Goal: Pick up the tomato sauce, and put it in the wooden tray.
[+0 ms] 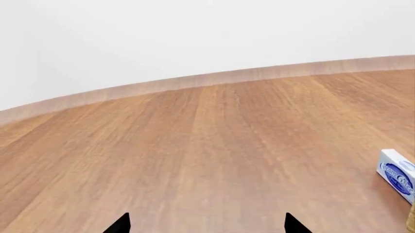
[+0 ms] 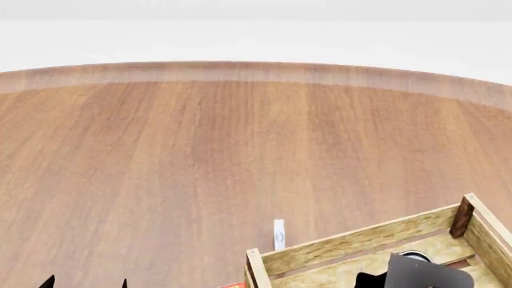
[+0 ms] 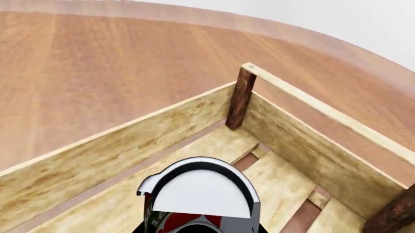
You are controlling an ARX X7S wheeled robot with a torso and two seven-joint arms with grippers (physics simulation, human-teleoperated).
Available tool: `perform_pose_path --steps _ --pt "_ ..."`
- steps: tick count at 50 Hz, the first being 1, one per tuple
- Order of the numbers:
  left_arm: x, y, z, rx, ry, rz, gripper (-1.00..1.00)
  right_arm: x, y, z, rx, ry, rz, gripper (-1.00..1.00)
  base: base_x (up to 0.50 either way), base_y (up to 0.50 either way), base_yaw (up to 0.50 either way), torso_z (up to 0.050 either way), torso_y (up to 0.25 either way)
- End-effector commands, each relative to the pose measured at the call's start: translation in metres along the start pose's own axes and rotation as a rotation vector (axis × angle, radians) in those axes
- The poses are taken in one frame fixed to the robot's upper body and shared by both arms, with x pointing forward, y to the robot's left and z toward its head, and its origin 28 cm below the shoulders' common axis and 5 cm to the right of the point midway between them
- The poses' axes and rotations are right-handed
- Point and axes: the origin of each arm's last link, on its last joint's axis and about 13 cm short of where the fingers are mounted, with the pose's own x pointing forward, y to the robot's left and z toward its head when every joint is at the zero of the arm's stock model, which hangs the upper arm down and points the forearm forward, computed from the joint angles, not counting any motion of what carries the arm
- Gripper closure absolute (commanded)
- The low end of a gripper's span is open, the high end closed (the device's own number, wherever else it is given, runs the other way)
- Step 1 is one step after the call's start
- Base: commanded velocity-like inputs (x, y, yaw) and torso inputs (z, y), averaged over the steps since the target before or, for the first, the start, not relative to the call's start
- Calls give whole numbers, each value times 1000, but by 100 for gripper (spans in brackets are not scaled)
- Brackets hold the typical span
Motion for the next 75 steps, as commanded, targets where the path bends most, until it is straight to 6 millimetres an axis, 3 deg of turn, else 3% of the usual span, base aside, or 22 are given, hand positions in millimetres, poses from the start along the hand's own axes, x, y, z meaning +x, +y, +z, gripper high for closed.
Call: perform_pose_path --steps 1,42,43,75 --pt "-1 0 1 -49 -38 -18 -100 5 1 -2 -51 34 5 100 0 0 0 0 0" --pt "0 0 0 -49 -37 -17 -100 6 1 -4 -77 60 7 100 0 0 0 0 0" --pt "0 0 0 -50 -38 -17 -100 5 1 -4 -81 59 9 -100 0 0 0 0 0" --pt "0 0 0 -48 -38 -17 -100 3 1 -5 -81 52 27 -100 0 0 0 0 0"
